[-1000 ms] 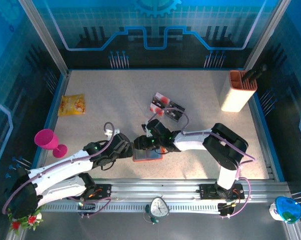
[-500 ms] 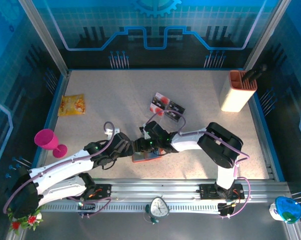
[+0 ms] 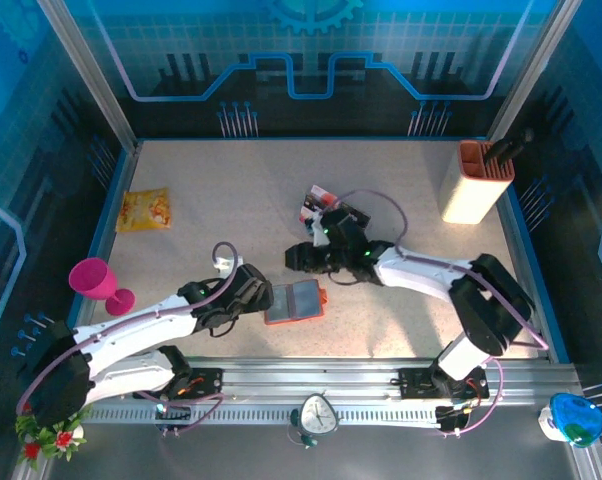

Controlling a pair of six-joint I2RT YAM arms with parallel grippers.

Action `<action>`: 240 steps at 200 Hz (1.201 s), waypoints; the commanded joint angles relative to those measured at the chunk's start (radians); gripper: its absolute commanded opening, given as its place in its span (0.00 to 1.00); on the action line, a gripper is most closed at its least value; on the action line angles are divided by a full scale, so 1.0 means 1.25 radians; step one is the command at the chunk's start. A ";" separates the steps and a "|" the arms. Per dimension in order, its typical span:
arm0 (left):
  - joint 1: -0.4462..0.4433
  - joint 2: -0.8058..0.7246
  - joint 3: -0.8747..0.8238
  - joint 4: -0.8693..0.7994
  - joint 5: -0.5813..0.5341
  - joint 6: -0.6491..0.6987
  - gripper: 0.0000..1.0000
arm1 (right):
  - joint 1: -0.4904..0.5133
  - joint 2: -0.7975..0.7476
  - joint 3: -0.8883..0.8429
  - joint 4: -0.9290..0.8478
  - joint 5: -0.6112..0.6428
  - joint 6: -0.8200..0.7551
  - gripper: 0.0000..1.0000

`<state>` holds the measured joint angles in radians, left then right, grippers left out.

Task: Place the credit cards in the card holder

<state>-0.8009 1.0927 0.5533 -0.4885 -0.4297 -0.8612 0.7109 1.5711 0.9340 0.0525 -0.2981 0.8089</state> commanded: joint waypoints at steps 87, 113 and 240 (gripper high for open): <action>0.004 0.049 0.040 0.019 0.004 0.028 0.99 | -0.140 0.034 0.379 -0.575 0.347 -0.535 0.40; 0.003 0.071 0.058 0.014 0.002 0.032 0.99 | -0.144 0.090 0.422 -0.635 0.395 -0.590 0.38; 0.004 0.108 0.087 0.009 0.019 0.044 0.99 | -0.144 0.219 0.449 -0.650 0.490 -0.650 0.28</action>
<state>-0.8009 1.2182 0.6250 -0.4736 -0.4217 -0.8291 0.5419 1.8286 1.4776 -0.7486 0.2825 0.0170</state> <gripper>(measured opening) 0.992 0.275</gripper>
